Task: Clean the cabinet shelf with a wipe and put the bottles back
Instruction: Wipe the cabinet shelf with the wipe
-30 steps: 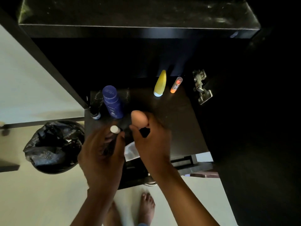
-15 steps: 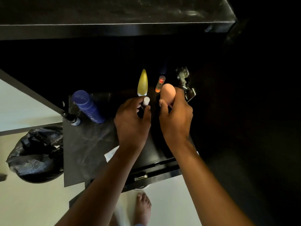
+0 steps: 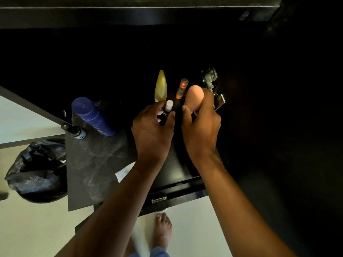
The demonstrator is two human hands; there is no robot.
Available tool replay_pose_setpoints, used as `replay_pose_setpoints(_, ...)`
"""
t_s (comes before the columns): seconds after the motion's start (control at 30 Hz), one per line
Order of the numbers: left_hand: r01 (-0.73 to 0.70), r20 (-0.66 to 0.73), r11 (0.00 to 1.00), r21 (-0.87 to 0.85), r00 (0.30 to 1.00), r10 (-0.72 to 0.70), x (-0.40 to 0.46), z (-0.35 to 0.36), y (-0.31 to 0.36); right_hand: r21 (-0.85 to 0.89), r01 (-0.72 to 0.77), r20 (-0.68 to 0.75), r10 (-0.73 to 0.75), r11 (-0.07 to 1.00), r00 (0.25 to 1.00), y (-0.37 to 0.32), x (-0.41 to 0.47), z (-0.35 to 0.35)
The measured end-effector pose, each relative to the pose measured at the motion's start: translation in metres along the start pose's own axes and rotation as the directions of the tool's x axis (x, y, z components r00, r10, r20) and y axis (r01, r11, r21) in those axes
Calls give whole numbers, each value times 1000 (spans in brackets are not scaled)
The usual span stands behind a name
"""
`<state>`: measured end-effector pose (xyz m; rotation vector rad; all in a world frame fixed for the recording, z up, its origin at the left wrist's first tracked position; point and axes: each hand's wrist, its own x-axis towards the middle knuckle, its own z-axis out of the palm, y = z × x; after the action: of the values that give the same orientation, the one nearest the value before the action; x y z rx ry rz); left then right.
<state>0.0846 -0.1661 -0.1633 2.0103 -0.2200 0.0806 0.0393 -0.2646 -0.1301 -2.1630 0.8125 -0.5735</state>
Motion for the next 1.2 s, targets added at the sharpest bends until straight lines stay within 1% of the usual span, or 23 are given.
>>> replay_pose_setpoints(0.23,42,12,999,-11,999,-41,-10,-14,9,74,-65,-22,67,995,998,-1,-17,-7)
replay_pose_setpoints(0.33,47,4,999,-3,999,-47,-29,-34,14,75,-116,-35,119,990,992,-2,-33,-19)
replay_pose_setpoints(0.43,19,7,1000,17,1000,-19,-51,-63,14,133,-135,-50,143,982,989,-1,-59,-33)
replay_pose_setpoints(0.5,9,19,1000,20,1000,-9,-66,-86,8,125,-97,-38,103,987,994,1,-77,-34)
replay_pose_setpoints(0.57,4,4,999,36,1000,-5,-76,-107,-3,108,-48,11,47,993,999,-1,-91,-27)
replay_pose_setpoints(0.63,-11,-49,997,75,999,14,-79,-125,-14,113,-6,92,-4,994,996,-8,-99,-14)
replay_pose_setpoints(0.7,-3,-137,992,123,990,20,-75,-139,-26,147,7,185,-34,989,982,-20,-101,0)
replay_pose_setpoints(0.8,105,-258,988,110,963,-73,-61,-156,-39,211,56,285,-116,976,952,-40,-98,19)
replay_pose_setpoints(0.9,205,-335,973,104,928,-160,-44,-165,-48,197,153,318,-211,968,924,-53,-89,45)
replay_pose_setpoints(0.97,235,-345,962,140,922,-175,-35,-168,-52,168,205,339,-252,964,906,-58,-82,62)
replay_pose_setpoints(1.07,251,-297,952,174,935,-192,-24,-168,-55,126,236,364,-266,964,893,-65,-75,81)
replay_pose_setpoints(1.2,179,-283,941,286,954,-95,-15,-167,-54,127,231,362,-262,965,894,-70,-74,92)
